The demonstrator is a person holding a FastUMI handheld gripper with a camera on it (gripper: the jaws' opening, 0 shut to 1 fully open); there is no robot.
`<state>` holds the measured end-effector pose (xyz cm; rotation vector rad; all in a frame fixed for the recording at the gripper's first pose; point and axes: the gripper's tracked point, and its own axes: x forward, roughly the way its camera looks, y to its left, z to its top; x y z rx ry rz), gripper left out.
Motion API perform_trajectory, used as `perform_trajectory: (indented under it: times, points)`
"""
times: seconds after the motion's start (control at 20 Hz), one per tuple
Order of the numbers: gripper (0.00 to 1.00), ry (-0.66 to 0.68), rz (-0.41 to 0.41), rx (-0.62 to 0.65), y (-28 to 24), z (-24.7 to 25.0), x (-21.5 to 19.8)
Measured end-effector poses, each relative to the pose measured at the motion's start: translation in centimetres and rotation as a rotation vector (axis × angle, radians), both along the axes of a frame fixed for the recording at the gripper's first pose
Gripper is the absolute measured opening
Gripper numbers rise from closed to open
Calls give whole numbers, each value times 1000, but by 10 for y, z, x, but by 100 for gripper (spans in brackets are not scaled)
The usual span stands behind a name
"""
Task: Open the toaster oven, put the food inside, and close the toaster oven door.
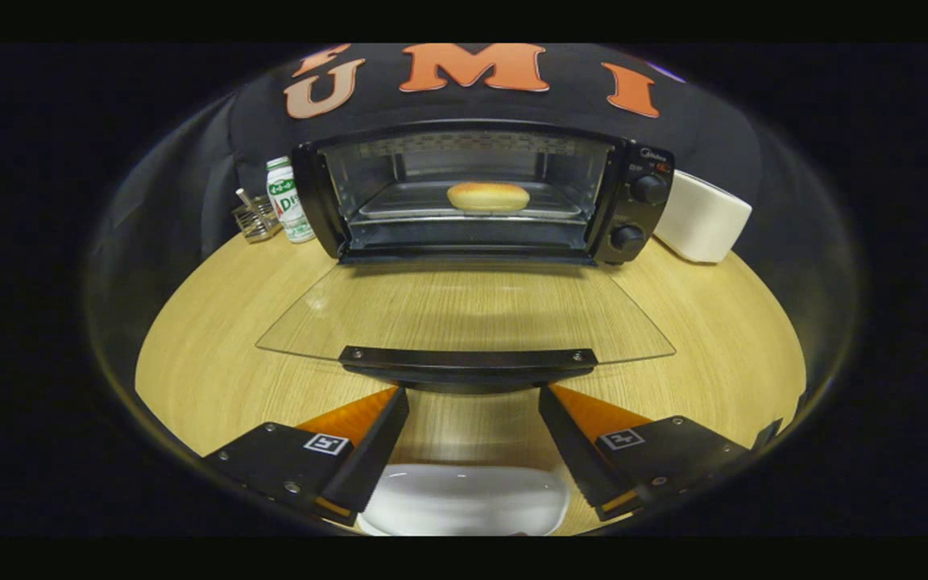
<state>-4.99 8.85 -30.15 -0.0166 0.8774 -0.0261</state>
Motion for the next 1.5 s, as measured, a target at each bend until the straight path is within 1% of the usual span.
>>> perform_trajectory:
  times: [0.1,0.15,0.45,0.5,0.7,0.95,1.05,1.2,1.3,1.35,1.5]
  points:
    - [97,-76,9,-12,0,25,17]
    - [97,-108,3,-42,-7,35,26]
    - [97,-227,-6,-61,-8,86,80]
    - [97,-231,-4,-64,-7,90,88]
    - [97,-331,-28,-96,-18,110,124]
    - [97,-398,-52,-54,-18,123,151]
    - [97,-393,-28,-25,-8,123,153]
    - [98,-446,11,-80,-9,138,143]
    - [98,-526,42,-106,-8,168,130]
    - [98,-564,44,-112,-9,185,122]
    - [96,-673,56,-68,-17,231,88]
